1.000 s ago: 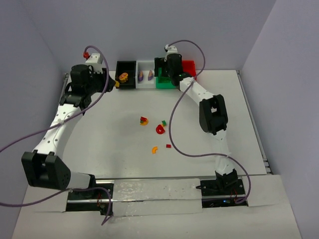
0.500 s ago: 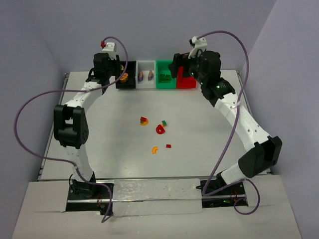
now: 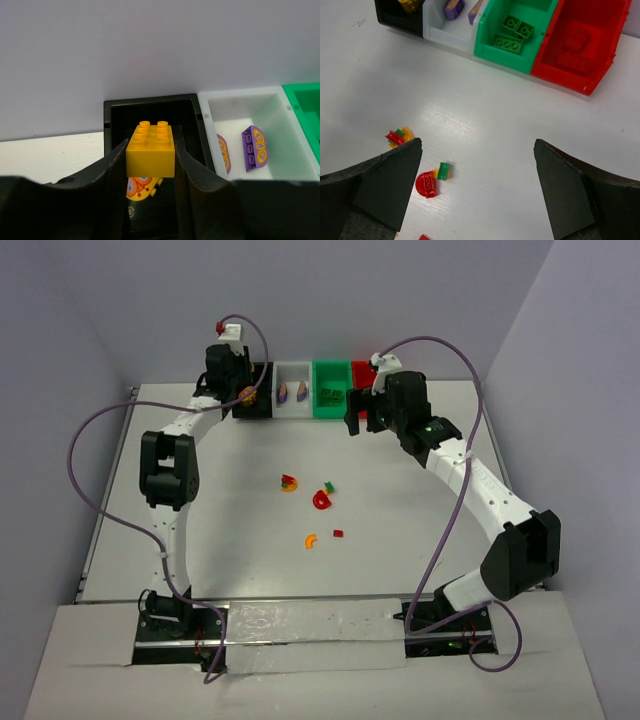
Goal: Sort the legos into containers by color
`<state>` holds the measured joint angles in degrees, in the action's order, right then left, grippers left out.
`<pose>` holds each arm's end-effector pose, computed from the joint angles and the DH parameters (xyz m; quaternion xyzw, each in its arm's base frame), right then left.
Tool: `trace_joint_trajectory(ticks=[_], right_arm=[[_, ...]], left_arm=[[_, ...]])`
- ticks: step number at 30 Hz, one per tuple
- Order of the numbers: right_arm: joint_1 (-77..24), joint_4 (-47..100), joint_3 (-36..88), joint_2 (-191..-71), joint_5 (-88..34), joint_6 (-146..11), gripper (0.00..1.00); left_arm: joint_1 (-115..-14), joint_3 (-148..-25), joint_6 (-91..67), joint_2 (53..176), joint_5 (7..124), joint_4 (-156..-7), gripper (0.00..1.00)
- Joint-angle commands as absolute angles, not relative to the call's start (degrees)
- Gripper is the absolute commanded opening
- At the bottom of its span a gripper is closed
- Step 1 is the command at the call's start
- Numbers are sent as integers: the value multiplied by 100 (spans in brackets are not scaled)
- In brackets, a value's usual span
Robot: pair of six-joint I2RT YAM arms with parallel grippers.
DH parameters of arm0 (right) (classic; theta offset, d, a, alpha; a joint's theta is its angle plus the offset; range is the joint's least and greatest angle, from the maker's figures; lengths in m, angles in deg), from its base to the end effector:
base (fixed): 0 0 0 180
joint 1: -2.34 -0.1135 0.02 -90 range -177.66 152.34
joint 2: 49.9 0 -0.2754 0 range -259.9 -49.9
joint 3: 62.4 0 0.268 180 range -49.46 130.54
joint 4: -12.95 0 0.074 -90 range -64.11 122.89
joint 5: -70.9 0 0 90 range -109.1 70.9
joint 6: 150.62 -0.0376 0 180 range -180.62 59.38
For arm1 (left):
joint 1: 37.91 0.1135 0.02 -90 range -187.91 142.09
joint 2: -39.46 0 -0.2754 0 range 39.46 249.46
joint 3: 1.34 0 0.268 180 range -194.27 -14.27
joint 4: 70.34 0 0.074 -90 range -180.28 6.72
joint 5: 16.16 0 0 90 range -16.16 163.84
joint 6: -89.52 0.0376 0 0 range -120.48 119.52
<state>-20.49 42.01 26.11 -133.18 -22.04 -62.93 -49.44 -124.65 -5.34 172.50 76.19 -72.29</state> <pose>0.3280 0.1402 0.3664 -0.1630 0.8217 0.1397 0.5279 0.5699 -0.1147 0.2469 0.0322 0.7747 -0.0743 0.6272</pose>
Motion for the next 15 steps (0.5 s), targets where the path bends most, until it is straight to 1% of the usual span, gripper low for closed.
trace_joint_trajectory(ticks=[1,3,7,11,13,15], right_arm=[[-2007,4233,2732,-13225,-2136,-6177,100],[-2007,4273,2701,-13225,-2152,-6157,100],[-2007,4408,2727,-13225,-2191,-6133,100],[-1998,4590,2780,-13195,-2309,-6124,100],[-1968,4681,2773,-13160,-2463,-6069,100],[-1896,4854,2721,-13111,-2733,-5919,100]], left_arm=[[-4951,-13113,-487,17456,7593,-6964,50],[-4953,-13286,-425,17499,7626,-7080,59],[-4942,-13372,-215,17403,7648,-7141,69],[-4942,-13233,-137,16929,7460,-7491,71],[-4933,-12936,134,16516,6952,-7767,71],[-4933,-12183,471,15695,5770,-8282,69]])
